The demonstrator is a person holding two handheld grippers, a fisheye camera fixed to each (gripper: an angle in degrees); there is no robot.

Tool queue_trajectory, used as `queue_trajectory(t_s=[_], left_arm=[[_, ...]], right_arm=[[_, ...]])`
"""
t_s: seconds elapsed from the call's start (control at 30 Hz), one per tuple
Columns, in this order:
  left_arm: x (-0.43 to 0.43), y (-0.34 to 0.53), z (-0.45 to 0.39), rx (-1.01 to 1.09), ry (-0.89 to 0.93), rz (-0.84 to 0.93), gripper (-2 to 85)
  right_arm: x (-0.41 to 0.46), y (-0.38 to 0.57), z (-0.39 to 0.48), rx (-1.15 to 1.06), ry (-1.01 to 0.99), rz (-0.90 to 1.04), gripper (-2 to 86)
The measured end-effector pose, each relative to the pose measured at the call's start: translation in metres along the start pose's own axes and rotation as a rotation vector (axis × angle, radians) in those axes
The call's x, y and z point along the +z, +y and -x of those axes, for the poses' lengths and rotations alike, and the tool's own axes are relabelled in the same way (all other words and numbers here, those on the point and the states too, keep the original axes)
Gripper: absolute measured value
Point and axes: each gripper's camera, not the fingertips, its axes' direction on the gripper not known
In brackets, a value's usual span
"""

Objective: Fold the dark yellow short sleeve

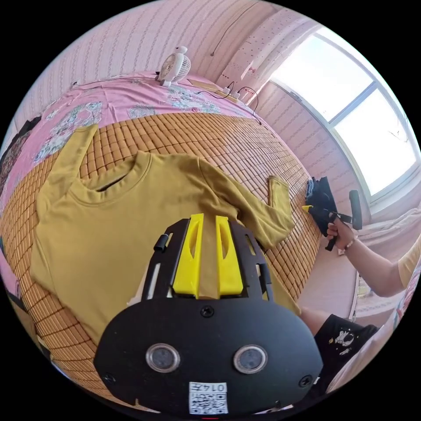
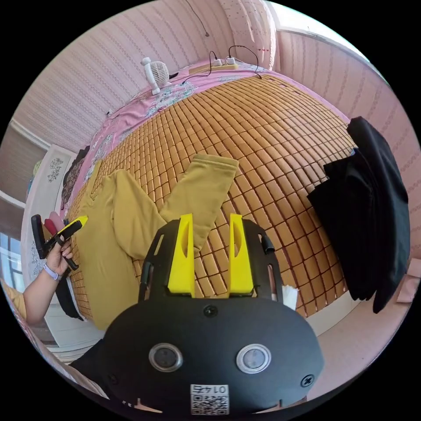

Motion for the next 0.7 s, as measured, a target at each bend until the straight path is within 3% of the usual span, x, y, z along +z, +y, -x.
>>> queue_trajectory(t_s=[0.13,0.27,0.5,0.7], left_arm=[[0.045,-0.062,-0.013,0.061,-0.005,0.044,6.7],[0.082,-0.093,-0.023,0.105,-0.101,0.166,6.1],[0.086,-0.104,-0.030,0.176,-0.115,0.210,5.0],[0.056,-0.114,-0.033,0.205,-0.070,0.114,5.1]], right_arm=[[0.040,-0.008,0.008,0.059,0.025,0.008,5.0],[0.032,0.018,0.025,-0.120,0.065,-0.001,0.2],[-0.091,0.056,0.007,-0.002,-0.112,-0.065,2.0],[-0.071,0.020,-0.041,0.060,0.083,-0.053,8.9]])
